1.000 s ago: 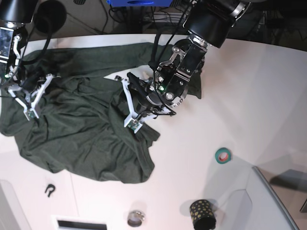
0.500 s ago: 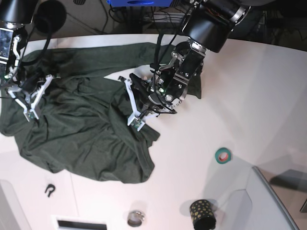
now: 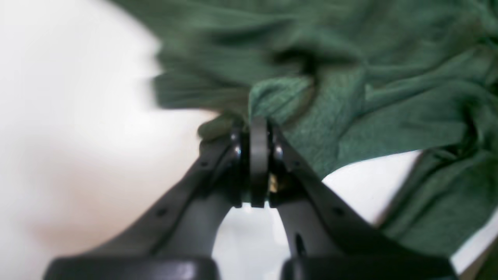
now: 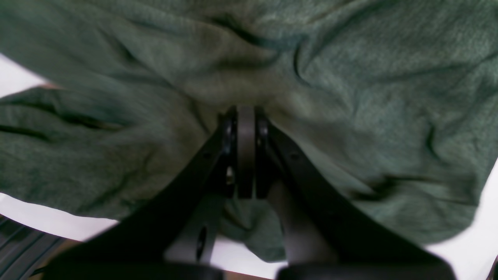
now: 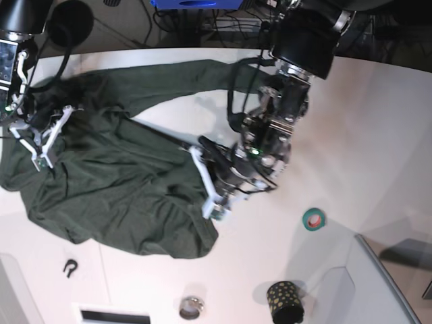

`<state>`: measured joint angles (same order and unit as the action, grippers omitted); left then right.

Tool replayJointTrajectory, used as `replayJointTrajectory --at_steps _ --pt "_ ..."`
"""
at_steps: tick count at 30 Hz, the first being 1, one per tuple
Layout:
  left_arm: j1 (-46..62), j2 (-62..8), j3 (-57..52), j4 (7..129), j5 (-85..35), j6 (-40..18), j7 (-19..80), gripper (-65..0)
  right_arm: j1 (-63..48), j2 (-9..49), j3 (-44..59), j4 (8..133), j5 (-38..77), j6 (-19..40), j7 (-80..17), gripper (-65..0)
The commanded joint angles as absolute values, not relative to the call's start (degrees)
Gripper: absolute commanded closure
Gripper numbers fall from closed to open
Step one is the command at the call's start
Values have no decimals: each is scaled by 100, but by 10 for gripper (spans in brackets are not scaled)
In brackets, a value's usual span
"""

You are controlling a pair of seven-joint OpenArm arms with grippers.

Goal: Layout the t-shirt on the table in an organized manner, then fold the t-shirt properly
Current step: 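Pull the held shirt part with the left gripper away from the right gripper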

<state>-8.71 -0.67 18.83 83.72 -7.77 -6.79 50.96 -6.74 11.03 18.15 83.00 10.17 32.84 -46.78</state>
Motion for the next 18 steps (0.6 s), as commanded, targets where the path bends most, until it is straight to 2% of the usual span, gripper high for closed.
replayJointTrajectory --at_steps 1,9,13,18 --pt "-971 -75 1859 8620 -796 -673 5112 0 -629 1165 1833 8382 1068 3292 -4611 0" --pt "-927 -233 1815 9051 -848 -673 5455 0 -514 1156 1833 8233 1068 3292 -4629 0" --pt "-901 -233 1815 9042 -857 -673 5446 0 -154 1165 1833 7310 1068 3301 -4558 0" --pt "-901 -224 1807 9042 -857 -673 5446 0 136 1314 1833 6105 1068 3292 -4004 0"
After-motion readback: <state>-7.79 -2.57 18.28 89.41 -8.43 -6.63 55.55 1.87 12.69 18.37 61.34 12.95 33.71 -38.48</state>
